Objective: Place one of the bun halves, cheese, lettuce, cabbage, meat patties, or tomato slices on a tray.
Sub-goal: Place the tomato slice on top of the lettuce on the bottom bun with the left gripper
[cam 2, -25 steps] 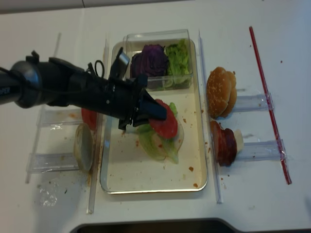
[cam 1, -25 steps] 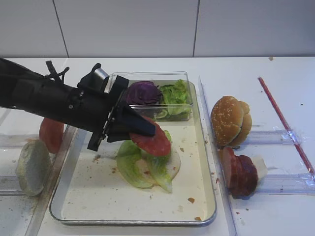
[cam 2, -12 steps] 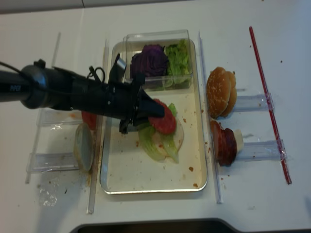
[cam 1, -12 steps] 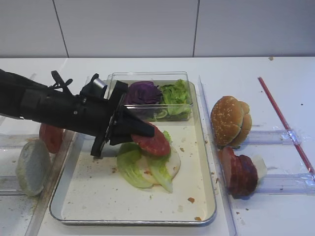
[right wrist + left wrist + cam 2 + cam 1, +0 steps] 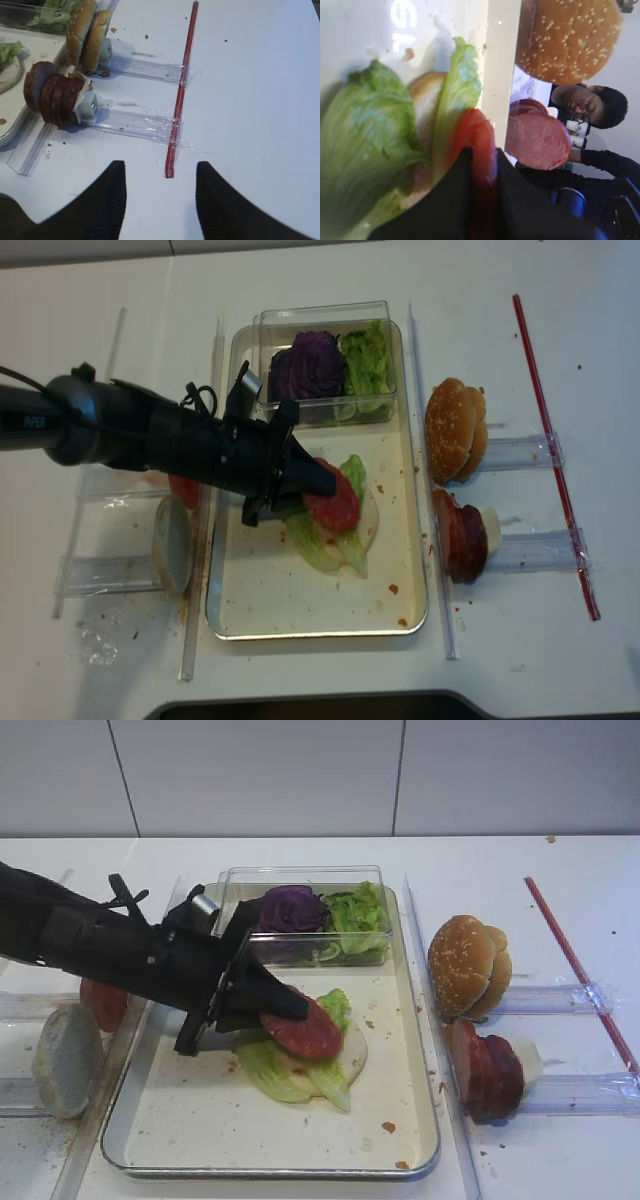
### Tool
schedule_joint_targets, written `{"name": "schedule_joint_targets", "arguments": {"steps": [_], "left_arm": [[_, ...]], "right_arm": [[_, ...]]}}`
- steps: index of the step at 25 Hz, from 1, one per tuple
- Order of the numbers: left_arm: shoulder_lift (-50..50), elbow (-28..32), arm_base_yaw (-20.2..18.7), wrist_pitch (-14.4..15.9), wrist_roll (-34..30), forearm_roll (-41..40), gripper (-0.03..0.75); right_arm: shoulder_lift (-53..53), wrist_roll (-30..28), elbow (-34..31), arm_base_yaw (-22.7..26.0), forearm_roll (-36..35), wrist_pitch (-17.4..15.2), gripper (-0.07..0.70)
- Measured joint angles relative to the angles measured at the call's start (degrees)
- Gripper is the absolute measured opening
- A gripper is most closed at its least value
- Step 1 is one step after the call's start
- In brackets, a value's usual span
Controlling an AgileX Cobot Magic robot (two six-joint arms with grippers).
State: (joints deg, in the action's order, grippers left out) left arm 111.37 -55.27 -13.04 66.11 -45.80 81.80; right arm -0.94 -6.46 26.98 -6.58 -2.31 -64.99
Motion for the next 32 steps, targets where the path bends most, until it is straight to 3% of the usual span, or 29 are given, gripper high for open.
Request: {"name": "schedule_joint_targets", "arguments": {"steps": [15,26,32], "left_arm": [[0.0,0.0,0.0,0.0,2.9,-0.4,0.050],[0.0,0.0,-1.7,-2.2,6.9,-1.2,0.054],[-0.1,0.0,-1.7,-2.2,10.8,-1.7,0.144]], "right_arm": [[0.0,0.0,0.0,0.0,0.0,0.0,0.374],[0.0,0.0,0.0,0.0,0.0,0.0,0.373],[0.0,0.0,0.0,0.0,0.0,0.0,0.373]]}}
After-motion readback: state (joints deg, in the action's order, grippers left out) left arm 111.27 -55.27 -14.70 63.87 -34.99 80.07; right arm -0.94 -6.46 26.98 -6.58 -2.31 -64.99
